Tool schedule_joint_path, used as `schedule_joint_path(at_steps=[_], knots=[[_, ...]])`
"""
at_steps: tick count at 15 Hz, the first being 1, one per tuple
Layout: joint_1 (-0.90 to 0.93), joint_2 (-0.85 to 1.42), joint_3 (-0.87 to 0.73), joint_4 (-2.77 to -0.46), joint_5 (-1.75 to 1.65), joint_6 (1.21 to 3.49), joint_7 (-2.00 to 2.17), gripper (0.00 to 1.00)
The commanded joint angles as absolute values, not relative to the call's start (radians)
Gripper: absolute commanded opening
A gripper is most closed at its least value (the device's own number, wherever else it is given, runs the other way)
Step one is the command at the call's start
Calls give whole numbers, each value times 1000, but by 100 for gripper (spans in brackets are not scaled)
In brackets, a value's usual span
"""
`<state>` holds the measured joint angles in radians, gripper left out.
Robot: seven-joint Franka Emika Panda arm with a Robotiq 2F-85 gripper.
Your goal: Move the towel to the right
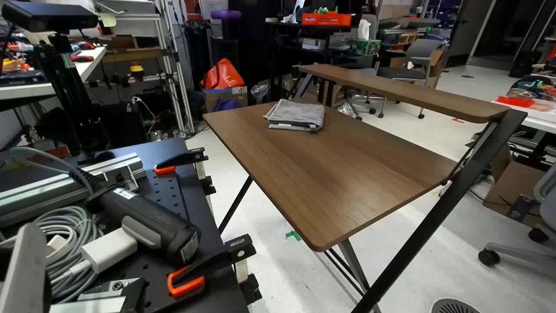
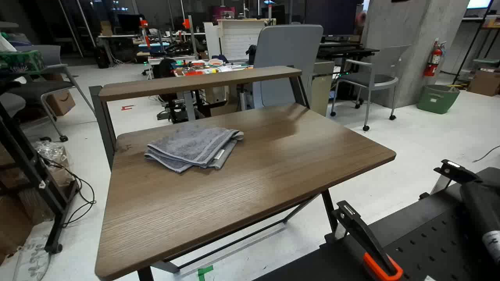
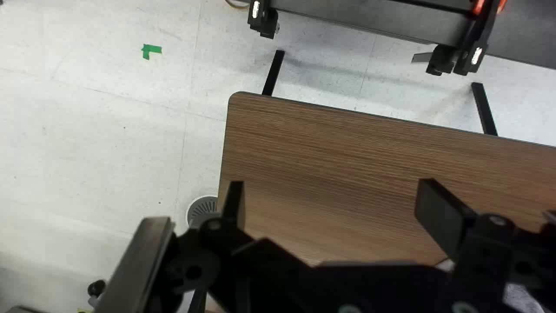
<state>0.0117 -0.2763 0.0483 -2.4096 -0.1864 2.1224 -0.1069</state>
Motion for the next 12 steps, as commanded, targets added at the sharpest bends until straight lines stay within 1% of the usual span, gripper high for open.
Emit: schedule_joint_path(at_steps=[1,8,12], knots=[[19,-276,42,-2407,-188,2120,-105,100],[16,-274,44,-2408,-197,2129,-93,100],[33,-152,61,-2352,-183,2136,-73,100]])
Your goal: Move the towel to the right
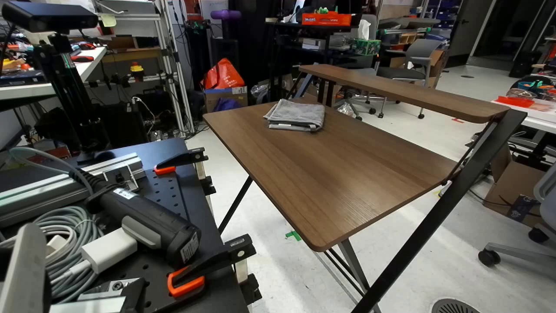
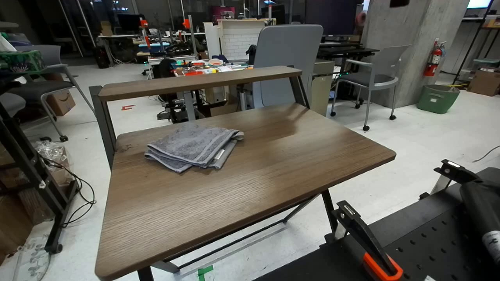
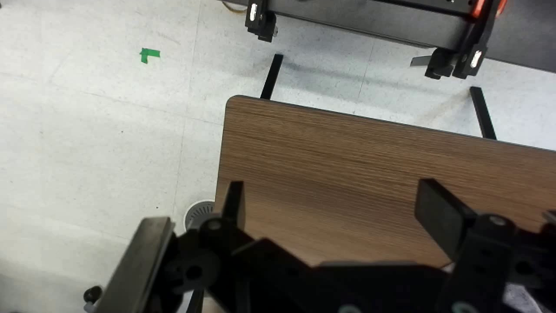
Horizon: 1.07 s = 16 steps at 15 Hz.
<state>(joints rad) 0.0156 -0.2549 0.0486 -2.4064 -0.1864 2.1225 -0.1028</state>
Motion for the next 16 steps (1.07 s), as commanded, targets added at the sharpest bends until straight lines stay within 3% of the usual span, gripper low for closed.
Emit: schedule_joint_path(at_steps=[1,9,16], knots=[[41,-98,70,-2324,-182,2138,-57,100],[151,290,128,-2090,-211,2288,177,100],[356,583,41,-1810,-383,2383,457,100]])
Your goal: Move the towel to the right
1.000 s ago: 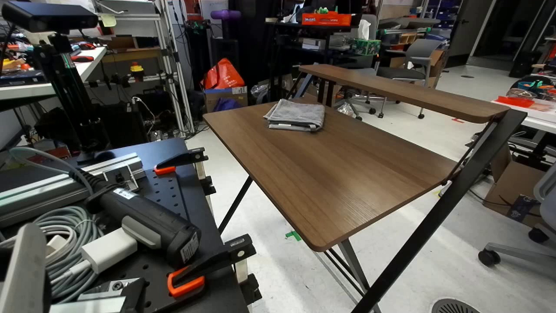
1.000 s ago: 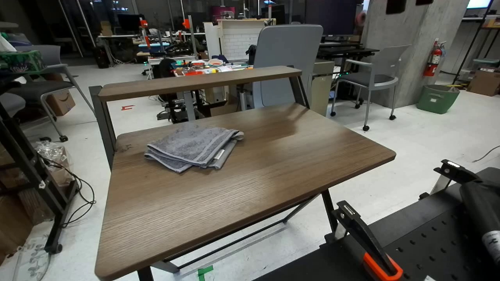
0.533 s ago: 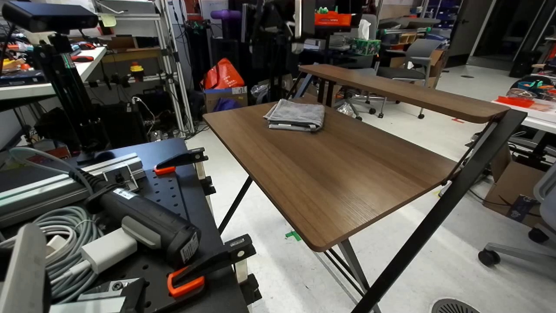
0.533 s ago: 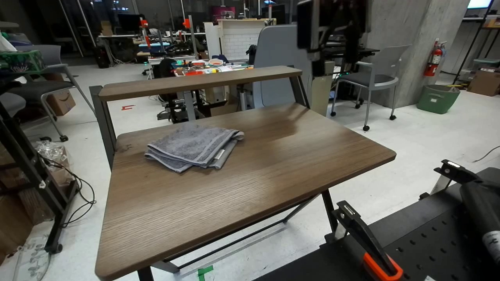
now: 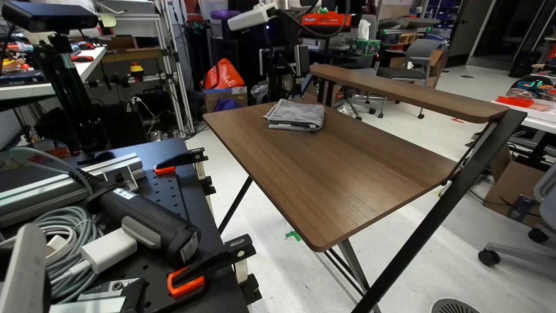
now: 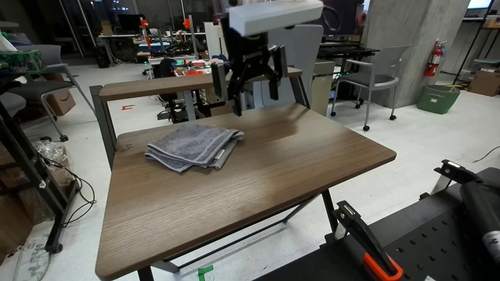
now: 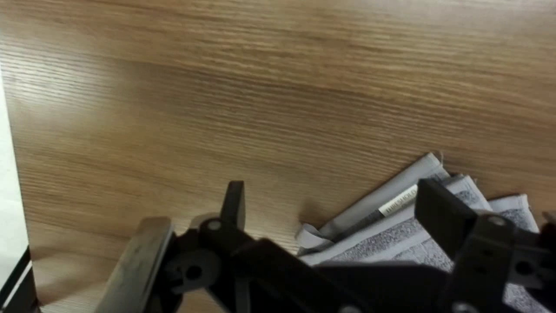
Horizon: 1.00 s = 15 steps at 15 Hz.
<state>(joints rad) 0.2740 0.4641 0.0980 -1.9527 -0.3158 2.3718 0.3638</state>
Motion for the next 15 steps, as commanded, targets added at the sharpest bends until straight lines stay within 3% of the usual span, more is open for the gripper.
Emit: schedule_joint_path(at_steps=[1,7,15], knots=[[380,621,24,-1764,-398,2392,485,100],[459,805,-26,-1512,-363,2378,549,100],[414,969,34,-1282,-159,2381,493,100]])
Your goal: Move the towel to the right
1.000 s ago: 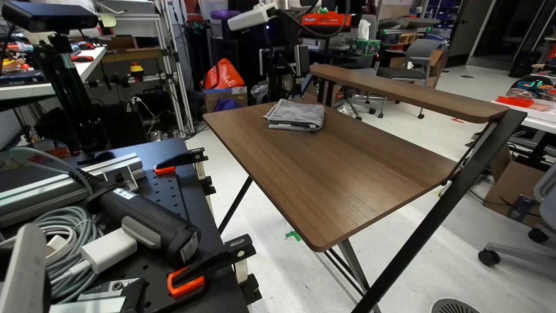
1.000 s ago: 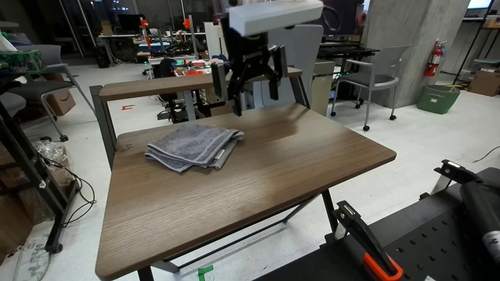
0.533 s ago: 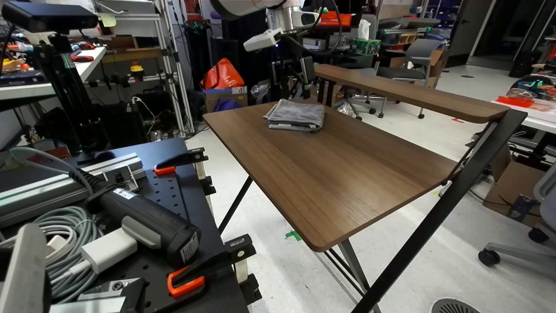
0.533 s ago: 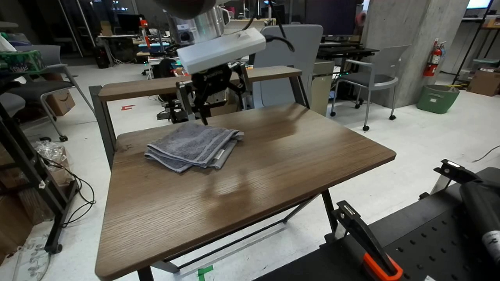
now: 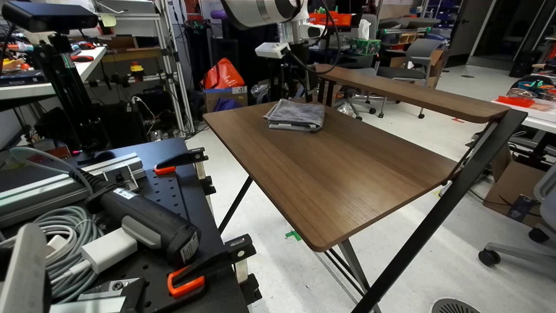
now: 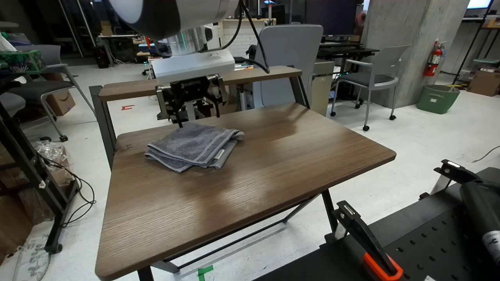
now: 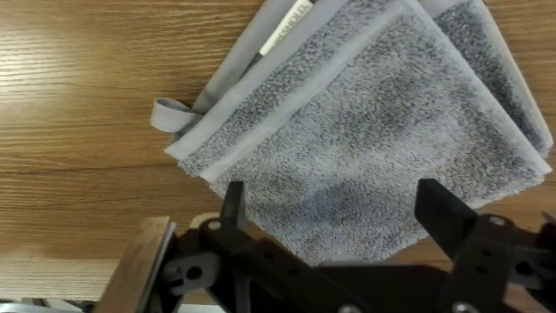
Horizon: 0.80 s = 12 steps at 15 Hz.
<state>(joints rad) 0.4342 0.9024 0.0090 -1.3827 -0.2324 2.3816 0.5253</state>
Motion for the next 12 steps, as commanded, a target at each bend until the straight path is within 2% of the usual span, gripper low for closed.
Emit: schedule_joint_path(at_steps=[1,12], knots=[[417,983,32,-1262,-142,2377,492,100],[411,1066,19,-1179,-75,2290,487,100]])
